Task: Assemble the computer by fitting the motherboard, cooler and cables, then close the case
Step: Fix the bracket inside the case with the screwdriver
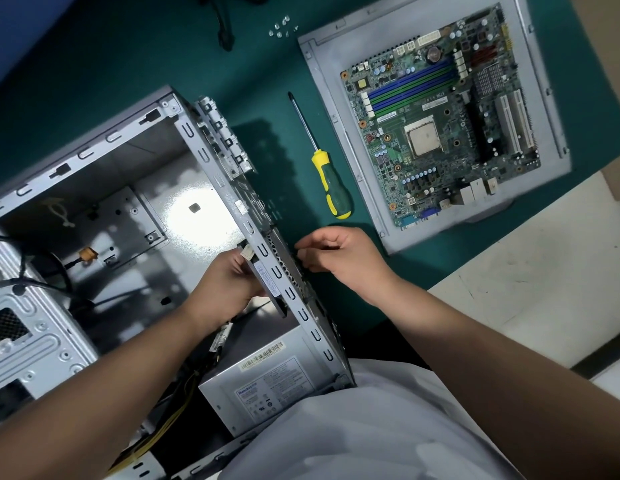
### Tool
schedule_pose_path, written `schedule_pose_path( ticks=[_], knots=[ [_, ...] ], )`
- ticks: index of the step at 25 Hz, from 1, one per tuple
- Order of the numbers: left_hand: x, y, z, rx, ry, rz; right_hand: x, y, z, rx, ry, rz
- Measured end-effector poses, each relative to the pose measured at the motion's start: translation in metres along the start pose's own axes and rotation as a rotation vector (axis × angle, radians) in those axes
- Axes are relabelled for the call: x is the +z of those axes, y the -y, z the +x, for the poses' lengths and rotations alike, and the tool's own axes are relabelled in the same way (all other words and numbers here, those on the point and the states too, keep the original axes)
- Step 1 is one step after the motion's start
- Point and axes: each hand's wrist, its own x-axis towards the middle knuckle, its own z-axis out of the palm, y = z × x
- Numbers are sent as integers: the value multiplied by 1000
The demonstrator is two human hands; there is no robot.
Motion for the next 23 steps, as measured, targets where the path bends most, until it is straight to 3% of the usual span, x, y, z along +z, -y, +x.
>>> schedule_pose_path(
  ticks=[8,13,23],
  knots=[
    [-1,1,0,-9,8,115,2,-1,0,24,-8,14],
    [-2,-1,0,12,43,42,3,-1,2,22,-16,-9],
    [2,-4,0,-15,14,122,3,-4,0,-34,-2,-93]
  ],
)
